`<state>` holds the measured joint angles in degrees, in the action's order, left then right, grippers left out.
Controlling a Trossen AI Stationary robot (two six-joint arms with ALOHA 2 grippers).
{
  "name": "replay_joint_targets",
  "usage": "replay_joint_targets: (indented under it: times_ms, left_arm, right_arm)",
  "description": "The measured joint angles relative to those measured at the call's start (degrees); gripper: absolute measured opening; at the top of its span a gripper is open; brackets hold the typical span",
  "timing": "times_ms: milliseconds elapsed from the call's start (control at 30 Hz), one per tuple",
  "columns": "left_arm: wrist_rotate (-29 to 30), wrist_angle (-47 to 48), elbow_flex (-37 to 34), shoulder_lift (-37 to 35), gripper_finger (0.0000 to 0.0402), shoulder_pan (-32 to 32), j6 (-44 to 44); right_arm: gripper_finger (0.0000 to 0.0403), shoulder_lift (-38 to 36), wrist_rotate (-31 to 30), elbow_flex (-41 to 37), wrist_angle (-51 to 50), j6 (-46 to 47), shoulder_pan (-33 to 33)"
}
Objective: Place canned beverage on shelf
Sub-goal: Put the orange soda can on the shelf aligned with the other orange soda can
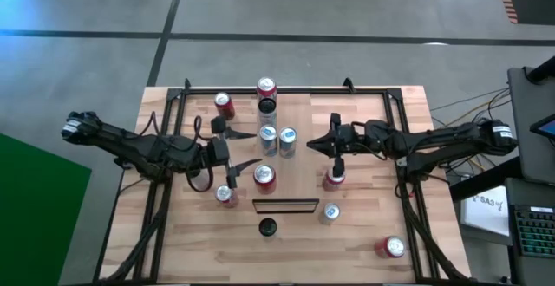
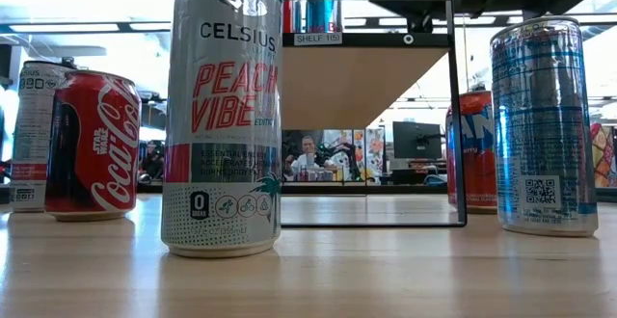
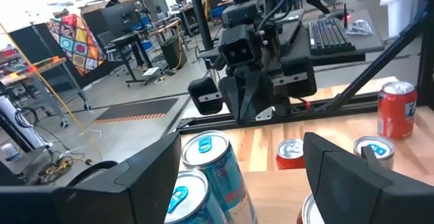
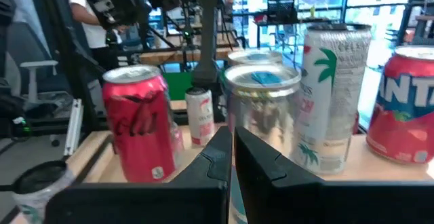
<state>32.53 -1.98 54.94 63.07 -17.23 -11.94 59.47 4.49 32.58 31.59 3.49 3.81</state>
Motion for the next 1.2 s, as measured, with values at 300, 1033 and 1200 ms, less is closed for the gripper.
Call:
replay_joint_targets:
  times_ms: [300,1033,1200]
  left_arm:
    - [0.0,0.0,0.0,-0.1,0.0276,-0.9,2.0]
    - [0.0,-0.1,0.0,-0.1,0.0276,-3.7,2.0]
    - [0.0,-0.1,0.0,-0.1,0.0276,-3.8,2.7]
  right_arm:
    - [0.0009,-2.6,0.0,0.0,0.0,1.4,-2.4]
    - [0.0009,-1.1,-0.1,24.6,-62.2,10.7,-4.1]
    - [0.0009,1.4,-0.2,30.1,-75.2,16.0,-4.7]
